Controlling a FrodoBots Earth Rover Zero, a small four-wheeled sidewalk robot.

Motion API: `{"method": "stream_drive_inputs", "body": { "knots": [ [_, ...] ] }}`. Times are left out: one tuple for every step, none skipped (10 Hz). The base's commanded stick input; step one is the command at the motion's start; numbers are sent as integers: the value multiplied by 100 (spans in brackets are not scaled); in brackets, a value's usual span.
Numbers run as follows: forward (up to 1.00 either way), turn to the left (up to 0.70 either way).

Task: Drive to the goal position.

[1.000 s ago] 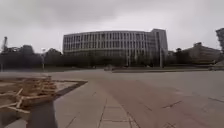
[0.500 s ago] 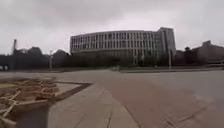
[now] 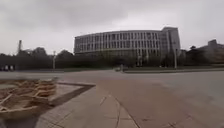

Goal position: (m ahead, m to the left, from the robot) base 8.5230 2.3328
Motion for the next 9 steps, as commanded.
{"method": "stream_drive_inputs", "body": {
  "knots": [
    [70,0],
    [70,0],
    [70,0],
    [70,0],
    [70,0],
    [70,0],
    [70,0],
    [70,0],
    [70,0]
  ]
}}
